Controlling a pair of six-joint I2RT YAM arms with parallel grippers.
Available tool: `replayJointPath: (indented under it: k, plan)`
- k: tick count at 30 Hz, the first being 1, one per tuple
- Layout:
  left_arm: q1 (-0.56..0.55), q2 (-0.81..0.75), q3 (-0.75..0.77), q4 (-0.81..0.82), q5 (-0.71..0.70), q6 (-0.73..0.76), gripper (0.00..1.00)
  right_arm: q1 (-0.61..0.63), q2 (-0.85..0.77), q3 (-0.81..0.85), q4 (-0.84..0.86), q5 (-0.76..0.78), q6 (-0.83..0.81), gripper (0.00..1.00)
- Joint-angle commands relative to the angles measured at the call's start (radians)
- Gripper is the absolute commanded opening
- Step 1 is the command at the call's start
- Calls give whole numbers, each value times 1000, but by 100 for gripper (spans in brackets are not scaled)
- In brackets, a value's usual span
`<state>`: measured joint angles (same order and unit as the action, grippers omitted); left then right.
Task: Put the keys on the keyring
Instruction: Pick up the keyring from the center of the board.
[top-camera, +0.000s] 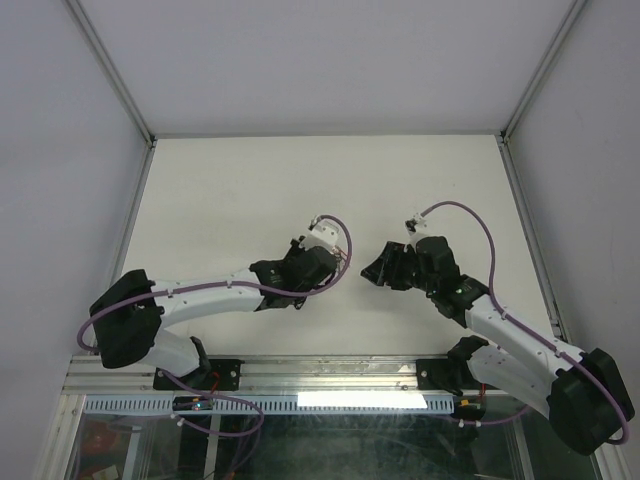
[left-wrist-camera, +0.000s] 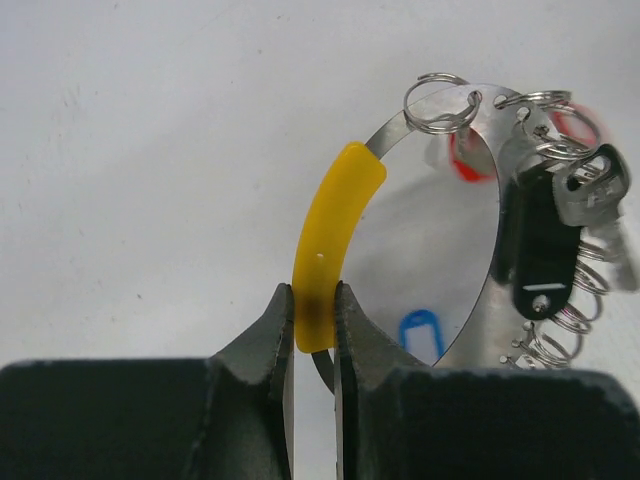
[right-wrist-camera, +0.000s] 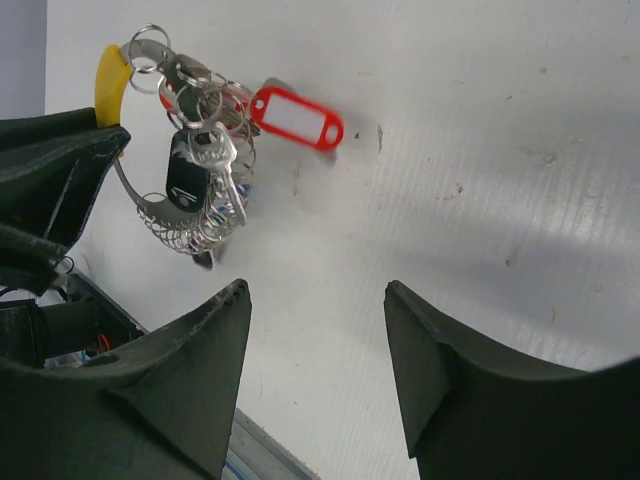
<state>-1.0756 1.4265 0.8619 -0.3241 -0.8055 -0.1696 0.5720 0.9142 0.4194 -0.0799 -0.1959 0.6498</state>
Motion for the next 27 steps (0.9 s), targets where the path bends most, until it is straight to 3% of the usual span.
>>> replayJointPath:
  k: [1, 4, 9, 16, 27]
  plan:
    - [127, 10, 23, -82, -111, -64, 0, -5, -33, 8, 10, 20, 1, 59]
    - [121, -73, -2, -24, -58, -9, 0, -7, -38, -2, 10, 23, -1, 59]
    - [83, -79, -13, 6, -79, 21, 0, -8, -11, -2, 34, 3, 3, 59]
    - [68, -136, -50, 79, -1, 49, 0, -9, -8, -16, 117, -57, 2, 59]
    - [64, -213, -117, 220, 231, -1, 0, -9, -93, -75, 301, -144, 23, 59]
